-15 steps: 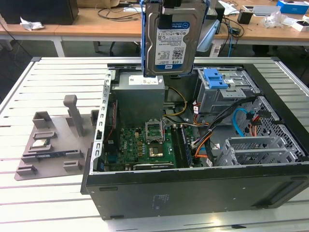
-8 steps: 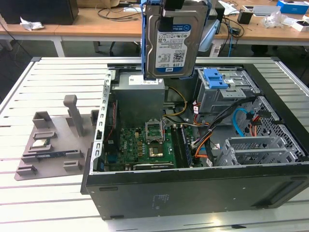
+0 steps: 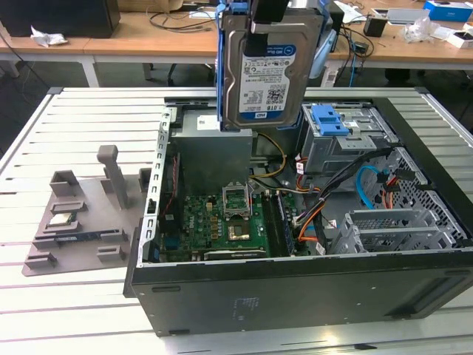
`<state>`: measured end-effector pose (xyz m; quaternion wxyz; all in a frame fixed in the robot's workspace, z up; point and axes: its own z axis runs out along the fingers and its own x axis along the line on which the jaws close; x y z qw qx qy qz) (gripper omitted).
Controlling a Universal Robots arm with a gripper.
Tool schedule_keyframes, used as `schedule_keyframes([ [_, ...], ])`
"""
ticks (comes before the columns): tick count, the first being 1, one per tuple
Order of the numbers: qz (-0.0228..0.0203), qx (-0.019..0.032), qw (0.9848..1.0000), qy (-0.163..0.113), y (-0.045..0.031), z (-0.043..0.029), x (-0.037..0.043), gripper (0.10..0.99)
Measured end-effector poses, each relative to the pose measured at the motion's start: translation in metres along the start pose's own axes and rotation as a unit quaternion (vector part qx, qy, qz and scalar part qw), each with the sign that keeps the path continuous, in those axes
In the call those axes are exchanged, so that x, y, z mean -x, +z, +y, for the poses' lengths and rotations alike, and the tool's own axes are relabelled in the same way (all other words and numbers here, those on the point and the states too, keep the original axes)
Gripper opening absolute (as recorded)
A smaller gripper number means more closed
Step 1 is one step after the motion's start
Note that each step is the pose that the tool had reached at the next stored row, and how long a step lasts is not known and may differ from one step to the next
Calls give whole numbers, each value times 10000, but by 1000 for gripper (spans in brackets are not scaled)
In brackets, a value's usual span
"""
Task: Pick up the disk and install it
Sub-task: 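Pick up the disk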
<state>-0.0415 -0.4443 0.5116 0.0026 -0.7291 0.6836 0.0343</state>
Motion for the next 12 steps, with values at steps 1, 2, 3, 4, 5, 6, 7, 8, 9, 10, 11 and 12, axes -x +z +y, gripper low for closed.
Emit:
schedule_keyframes([
  [1,0,0,10000,0,-1,1,-24,365],
  [2,0,0,10000,0,-2,3,-43,365],
  [3,0,0,10000,0,-3,4,-55,365],
  [4,1,0,10000,0,-4,5,-74,365],
  [5,1,0,10000,0,-4,6,-89,365],
  [6,0,0,10000,0,-5,7,-115,365],
  [7,0,0,10000,0,-6,9,-137,365],
  [8,0,0,10000,0,-6,9,-147,365],
  [9,0,0,10000,0,-7,11,-177,365],
  [10,0,0,10000,0,-8,13,-203,365],
  [11,0,0,10000,0,-10,15,-233,365],
  [12,0,0,10000,0,-10,16,-255,365],
])
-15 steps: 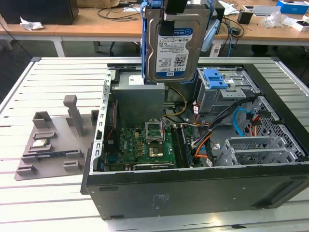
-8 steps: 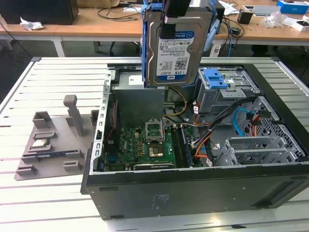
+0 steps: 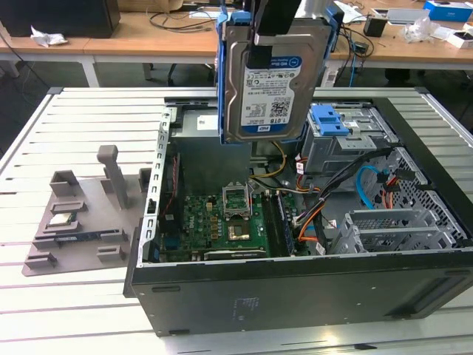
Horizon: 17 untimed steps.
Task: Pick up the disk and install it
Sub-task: 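Pick up the disk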
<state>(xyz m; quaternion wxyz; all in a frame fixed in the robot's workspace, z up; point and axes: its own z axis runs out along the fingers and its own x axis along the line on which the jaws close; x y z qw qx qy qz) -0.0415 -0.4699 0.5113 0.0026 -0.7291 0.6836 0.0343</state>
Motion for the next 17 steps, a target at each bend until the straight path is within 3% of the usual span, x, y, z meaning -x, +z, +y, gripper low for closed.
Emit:
schedule_keyframes([
  [8,0,0,10000,0,-9,14,-208,365],
  [17,0,0,10000,0,-22,34,-520,365],
])
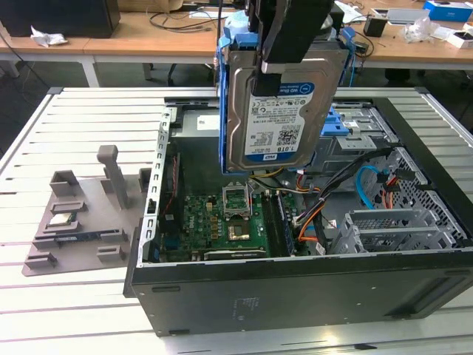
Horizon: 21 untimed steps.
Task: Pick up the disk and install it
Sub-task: 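Pick up the disk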
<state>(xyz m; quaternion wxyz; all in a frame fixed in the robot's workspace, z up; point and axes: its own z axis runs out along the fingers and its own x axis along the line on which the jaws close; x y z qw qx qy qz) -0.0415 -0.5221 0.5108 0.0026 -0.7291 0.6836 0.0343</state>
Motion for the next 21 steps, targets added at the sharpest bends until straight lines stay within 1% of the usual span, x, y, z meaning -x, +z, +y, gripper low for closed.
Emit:
schedule_keyframes([
  [5,0,0,10000,0,-6,9,-130,365],
  [11,0,0,10000,0,-12,17,-263,365],
  [13,0,0,10000,1,-13,19,-281,365],
  [19,0,-1,10000,14,-13,18,-284,365],
  [21,-5,-8,9999,145,-13,18,-284,365],
])
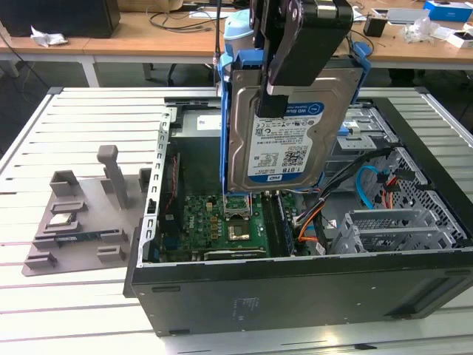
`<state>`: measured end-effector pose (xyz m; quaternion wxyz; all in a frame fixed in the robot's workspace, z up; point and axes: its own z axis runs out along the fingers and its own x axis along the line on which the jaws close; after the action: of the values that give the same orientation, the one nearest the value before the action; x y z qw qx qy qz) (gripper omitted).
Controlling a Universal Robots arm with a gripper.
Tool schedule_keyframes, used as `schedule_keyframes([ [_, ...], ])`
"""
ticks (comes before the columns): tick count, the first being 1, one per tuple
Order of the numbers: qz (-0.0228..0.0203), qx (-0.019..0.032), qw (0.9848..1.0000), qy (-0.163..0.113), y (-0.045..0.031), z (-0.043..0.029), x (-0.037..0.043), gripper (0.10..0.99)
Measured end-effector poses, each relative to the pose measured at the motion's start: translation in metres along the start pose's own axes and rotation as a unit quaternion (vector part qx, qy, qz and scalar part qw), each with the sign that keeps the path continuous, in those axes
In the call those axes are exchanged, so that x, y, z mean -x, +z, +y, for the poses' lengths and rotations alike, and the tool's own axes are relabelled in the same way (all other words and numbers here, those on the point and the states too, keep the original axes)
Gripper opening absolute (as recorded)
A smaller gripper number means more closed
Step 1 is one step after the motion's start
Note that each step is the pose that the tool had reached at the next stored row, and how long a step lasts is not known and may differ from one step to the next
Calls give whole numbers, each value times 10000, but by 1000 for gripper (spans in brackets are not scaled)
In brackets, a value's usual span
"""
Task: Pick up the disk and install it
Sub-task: 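Pick up the disk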
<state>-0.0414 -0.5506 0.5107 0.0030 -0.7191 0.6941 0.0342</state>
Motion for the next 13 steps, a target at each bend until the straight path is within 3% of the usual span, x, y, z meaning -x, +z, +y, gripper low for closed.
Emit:
schedule_keyframes([
  [4,-16,-19,9994,353,0,1,0,365],
  [9,-17,-20,9993,369,0,-1,0,365],
  [13,-17,-18,9993,369,-7,-170,-6,365],
])
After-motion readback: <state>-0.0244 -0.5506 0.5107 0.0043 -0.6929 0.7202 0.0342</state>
